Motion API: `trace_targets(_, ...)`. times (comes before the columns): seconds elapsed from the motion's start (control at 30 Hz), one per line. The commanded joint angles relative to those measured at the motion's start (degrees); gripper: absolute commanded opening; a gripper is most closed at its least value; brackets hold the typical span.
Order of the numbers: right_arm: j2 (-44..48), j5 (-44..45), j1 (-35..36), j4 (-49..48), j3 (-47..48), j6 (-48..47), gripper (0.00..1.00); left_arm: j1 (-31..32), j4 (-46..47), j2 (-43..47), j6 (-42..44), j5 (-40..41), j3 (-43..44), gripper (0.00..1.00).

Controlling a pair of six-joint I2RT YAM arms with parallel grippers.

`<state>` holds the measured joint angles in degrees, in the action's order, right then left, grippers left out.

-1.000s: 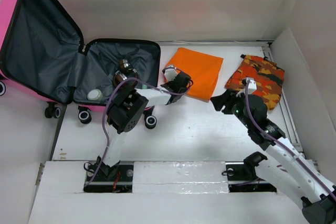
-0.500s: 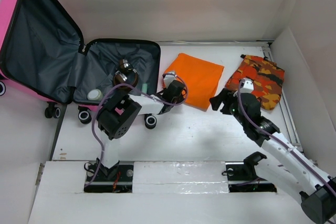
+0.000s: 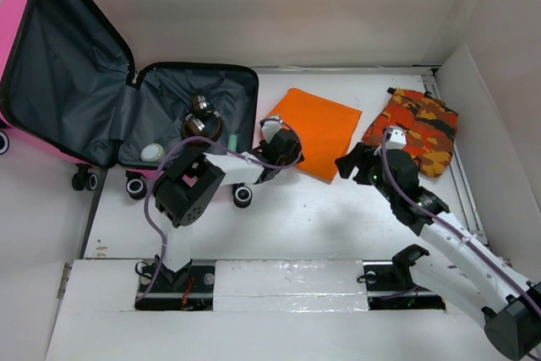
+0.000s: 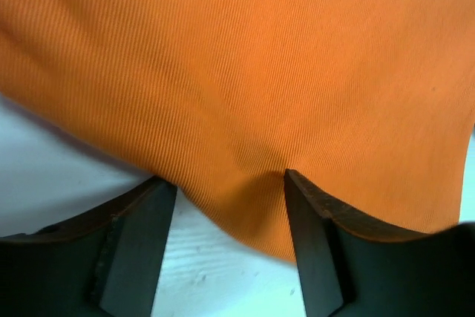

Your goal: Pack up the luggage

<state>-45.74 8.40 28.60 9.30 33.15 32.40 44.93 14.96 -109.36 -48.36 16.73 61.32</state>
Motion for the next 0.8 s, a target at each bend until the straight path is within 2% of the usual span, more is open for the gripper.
trace_targets(0.0, 1.26, -1.02, 0.40, -3.76, 0.16, 0.38, 0.77, 0.16, -7.84, -5.33, -3.14, -0.12, 2.12, 0.53)
trace_targets(0.03, 1.87, -1.02, 0.40, -3.76, 0.16, 0.38, 0.77, 0.16, -7.84, -5.86, -3.15, 0.40, 2.66, 0.49)
trace_targets(0.07, 1.88, -1.54, 0.40, -3.76, 0.16, 0.38, 0.77, 0.16, -7.84, -6.47, -4.10, 1.54, 2.66, 0.39)
trace_targets(0.17, 3.10, -1.55, 0.40, -3.76, 0.16, 0.38, 0.77, 0.16, -6.70, -7.17, -4.73, 3.21, 4.42, 0.25)
trace_targets(0.2, 3.11, -1.55, 0.40, -3.76, 0.16, 0.38, 0.77, 0.16, -6.70, -7.88, -4.73, 3.22, 5.12, 0.09)
trace_targets(0.23, 3.72, -1.55, 0.40, -3.76, 0.16, 0.38, 0.77, 0.16, -6.70, -7.88, -4.73, 3.83, 6.17, 0.00)
trace_targets(0.37, 4.25, -2.60, 0.93, -3.76, 0.16, -0.15, 0.77, 0.16, -6.62, -7.36, -0.79, 4.36, 7.41, 0.00)
trace_targets(0.47, 4.77, -2.60, 0.93, -3.24, 0.16, -0.67, 0.77, 0.16, -5.56, -3.50, 3.34, 2.79, 8.37, 0.00)
trace_targets(0.53, 4.78, -2.60, 0.93, -3.24, 0.69, -1.20, 0.77, 0.16, -6.08, -0.78, 9.14, 2.17, 10.47, 0.00)
trace_targets(0.67, 5.31, -2.08, 0.93, -2.71, 1.83, -1.20, 0.77, -3.34, -13.89, 0.46, 21.44, -5.81, 21.36, 0.00)
trace_targets(0.7, 5.83, -2.08, 0.93, -2.71, 1.83, -1.72, 0.77, -5.09, -18.52, 0.46, 24.86, -7.83, 26.08, 0.00)
trace_targets(0.77, 5.83, -2.08, 0.93, -2.71, 2.36, -1.73, 0.77, -6.59, -22.76, 0.46, 26.98, -8.65, 29.98, 0.00)
